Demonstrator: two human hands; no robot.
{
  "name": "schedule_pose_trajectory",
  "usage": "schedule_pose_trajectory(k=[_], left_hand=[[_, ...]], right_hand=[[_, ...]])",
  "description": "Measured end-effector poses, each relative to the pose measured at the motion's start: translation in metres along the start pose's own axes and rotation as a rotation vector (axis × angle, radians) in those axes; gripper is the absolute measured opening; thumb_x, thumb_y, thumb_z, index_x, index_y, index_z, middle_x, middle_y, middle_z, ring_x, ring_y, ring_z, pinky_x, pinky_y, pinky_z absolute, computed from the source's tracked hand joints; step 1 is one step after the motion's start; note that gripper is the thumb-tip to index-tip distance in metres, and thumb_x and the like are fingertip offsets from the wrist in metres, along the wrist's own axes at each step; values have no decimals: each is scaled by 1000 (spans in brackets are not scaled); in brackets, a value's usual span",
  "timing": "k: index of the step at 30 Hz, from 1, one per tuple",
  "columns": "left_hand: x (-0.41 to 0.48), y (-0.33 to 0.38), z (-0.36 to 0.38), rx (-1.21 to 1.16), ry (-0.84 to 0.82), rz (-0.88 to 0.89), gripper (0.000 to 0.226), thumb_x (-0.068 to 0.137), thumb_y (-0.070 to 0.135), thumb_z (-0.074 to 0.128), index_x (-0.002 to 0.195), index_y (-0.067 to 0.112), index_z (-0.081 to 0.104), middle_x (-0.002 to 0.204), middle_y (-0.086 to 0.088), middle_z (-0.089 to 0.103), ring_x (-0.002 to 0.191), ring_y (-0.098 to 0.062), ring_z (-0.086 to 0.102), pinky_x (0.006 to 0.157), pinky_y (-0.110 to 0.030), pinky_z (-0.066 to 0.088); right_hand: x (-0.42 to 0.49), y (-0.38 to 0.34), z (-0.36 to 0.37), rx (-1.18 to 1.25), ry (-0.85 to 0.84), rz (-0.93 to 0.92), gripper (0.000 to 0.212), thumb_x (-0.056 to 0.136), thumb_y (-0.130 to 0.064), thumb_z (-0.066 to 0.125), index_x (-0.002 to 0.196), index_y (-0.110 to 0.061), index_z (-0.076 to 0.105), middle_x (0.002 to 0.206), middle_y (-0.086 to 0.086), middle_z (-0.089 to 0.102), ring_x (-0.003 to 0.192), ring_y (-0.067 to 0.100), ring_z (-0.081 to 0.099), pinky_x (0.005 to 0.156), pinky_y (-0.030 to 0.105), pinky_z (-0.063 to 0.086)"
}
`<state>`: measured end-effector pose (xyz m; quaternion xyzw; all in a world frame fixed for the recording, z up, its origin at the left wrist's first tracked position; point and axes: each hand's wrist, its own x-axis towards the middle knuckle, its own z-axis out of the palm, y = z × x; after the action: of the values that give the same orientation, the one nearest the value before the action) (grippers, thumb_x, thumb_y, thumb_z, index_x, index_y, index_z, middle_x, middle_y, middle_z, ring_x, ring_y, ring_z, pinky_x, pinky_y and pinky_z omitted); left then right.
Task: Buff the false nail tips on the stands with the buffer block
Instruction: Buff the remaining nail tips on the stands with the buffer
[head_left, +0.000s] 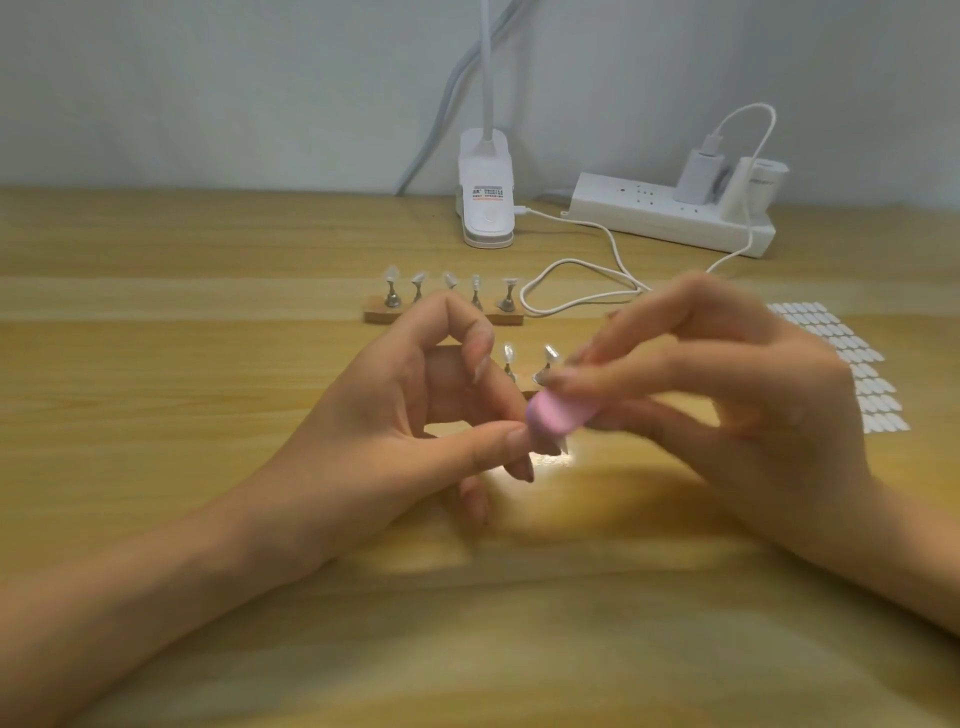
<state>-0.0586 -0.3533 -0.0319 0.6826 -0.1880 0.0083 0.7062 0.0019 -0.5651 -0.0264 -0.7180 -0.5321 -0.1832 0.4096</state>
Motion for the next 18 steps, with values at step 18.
schedule_pose_trajectory(k=[18], left_hand=[[1,-1,1,-42,17,-58,41,79,3,76,88,19,39,76,-2,71,66,-16,68,46,-23,50]], right_hand=[[-1,-3,2,-35,-5,-50,18,86,-14,74,104,-17,72,98,3,65,91,9,65,91,24,50]])
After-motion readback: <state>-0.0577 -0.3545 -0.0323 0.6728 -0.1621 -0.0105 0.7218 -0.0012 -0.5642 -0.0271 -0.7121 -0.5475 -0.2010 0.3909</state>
